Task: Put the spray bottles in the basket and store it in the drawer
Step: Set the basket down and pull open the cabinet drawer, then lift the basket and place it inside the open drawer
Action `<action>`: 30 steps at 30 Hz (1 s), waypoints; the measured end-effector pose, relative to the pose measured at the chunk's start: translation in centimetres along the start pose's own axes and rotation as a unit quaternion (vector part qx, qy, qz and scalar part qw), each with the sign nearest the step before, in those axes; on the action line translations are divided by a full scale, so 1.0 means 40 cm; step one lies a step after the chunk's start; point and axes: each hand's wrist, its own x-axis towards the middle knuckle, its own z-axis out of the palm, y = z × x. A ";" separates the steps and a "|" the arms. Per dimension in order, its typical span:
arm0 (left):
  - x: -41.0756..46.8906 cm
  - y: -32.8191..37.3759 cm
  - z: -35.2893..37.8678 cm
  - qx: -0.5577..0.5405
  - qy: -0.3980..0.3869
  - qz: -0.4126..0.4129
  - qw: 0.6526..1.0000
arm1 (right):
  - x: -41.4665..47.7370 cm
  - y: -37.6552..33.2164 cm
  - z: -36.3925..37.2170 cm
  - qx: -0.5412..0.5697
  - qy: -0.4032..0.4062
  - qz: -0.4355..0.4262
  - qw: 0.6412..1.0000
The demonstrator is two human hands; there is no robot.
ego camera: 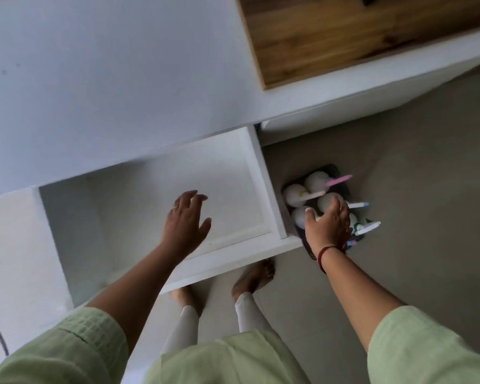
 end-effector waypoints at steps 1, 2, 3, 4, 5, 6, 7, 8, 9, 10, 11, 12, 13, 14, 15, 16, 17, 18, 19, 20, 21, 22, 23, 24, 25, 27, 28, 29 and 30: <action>0.012 0.050 0.005 0.001 0.001 0.022 1.000 | 0.020 0.024 -0.022 0.018 0.008 0.030 0.999; 0.027 0.105 0.014 0.003 0.001 0.041 0.999 | 0.042 0.050 -0.042 0.037 0.020 0.061 0.997; 0.049 0.168 0.027 0.005 -0.001 0.059 0.998 | 0.067 0.082 -0.064 0.060 0.033 0.090 0.994; 0.062 0.208 0.034 0.002 -0.001 0.065 0.998 | 0.077 0.097 -0.071 0.083 0.038 0.109 0.990; 0.072 0.241 0.039 -0.001 0.000 0.072 0.997 | 0.082 0.108 -0.070 0.103 0.042 0.120 0.987; 0.089 0.284 0.051 0.003 0.000 0.092 0.996 | 0.094 0.127 -0.074 0.122 0.050 0.130 0.983; 0.110 0.335 0.071 0.013 -0.007 0.123 0.992 | 0.110 0.155 -0.079 0.143 0.064 0.144 0.977; 0.129 0.382 0.091 0.022 -0.019 0.155 0.987 | 0.123 0.181 -0.083 0.166 0.082 0.155 0.970; 0.148 0.421 0.106 0.030 -0.032 0.184 0.982 | 0.135 0.202 -0.083 0.187 0.102 0.157 0.964; 0.170 0.462 0.126 0.043 -0.050 0.210 0.975 | 0.148 0.230 -0.082 0.204 0.124 0.163 0.957; 0.191 0.497 0.146 0.054 -0.066 0.228 0.970 | 0.162 0.257 -0.080 0.217 0.145 0.168 0.950; 0.214 0.525 0.166 0.059 -0.079 0.237 0.967 | 0.174 0.284 -0.076 0.230 0.164 0.177 0.943; 0.237 0.548 0.185 0.062 -0.091 0.238 0.965 | 0.184 0.312 -0.069 0.242 0.179 0.189 0.935; 0.259 0.565 0.199 0.061 -0.100 0.233 0.965 | 0.192 0.339 -0.063 0.252 0.190 0.201 0.927; 0.286 0.583 0.219 0.064 -0.109 0.227 0.966 | 0.202 0.373 -0.052 0.258 0.198 0.216 0.920; 0.315 0.596 0.241 0.067 -0.119 0.215 0.967 | 0.212 0.408 -0.040 0.262 0.201 0.236 0.914; 0.343 0.601 0.264 0.072 -0.129 0.192 0.970 | 0.220 0.444 -0.023 0.262 0.198 0.257 0.909; 0.372 0.601 0.287 0.080 -0.138 0.164 0.973 | 0.227 0.478 -0.002 0.260 0.190 0.277 0.905; 0.398 0.595 0.306 0.090 -0.145 0.138 0.976 | 0.232 0.508 0.020 0.258 0.180 0.293 0.903; 0.426 0.588 0.333 0.103 -0.154 0.117 0.976 | 0.241 0.541 0.049 0.256 0.173 0.305 0.901; 0.454 0.581 0.359 0.117 -0.160 0.103 0.975 | 0.253 0.570 0.076 0.253 0.169 0.313 0.900; 0.484 0.574 0.389 0.128 -0.164 0.096 0.973 | 0.265 0.596 0.105 0.251 0.167 0.321 0.898; 0.516 0.572 0.421 0.130 -0.164 0.092 0.974 | 0.282 0.618 0.134 0.253 0.165 0.331 0.894; 0.545 0.568 0.448 0.122 -0.161 0.091 0.975 | 0.296 0.633 0.161 0.260 0.162 0.338 0.890; 0.578 0.563 0.481 0.107 -0.155 0.092 0.978 | 0.314 0.646 0.194 0.268 0.159 0.341 0.887; 0.648 0.557 0.546 0.073 -0.138 0.095 0.983 | 0.354 0.671 0.261 0.278 0.151 0.337 0.887; 0.680 0.554 0.577 0.065 -0.135 0.097 0.984 | 0.372 0.684 0.298 0.280 0.142 0.341 0.886; 0.708 0.549 0.602 0.065 -0.136 0.100 0.983 | 0.385 0.695 0.332 0.281 0.130 0.350 0.884; 0.739 0.543 0.632 0.074 -0.138 0.105 0.982 | 0.400 0.708 0.372 0.283 0.120 0.360 0.881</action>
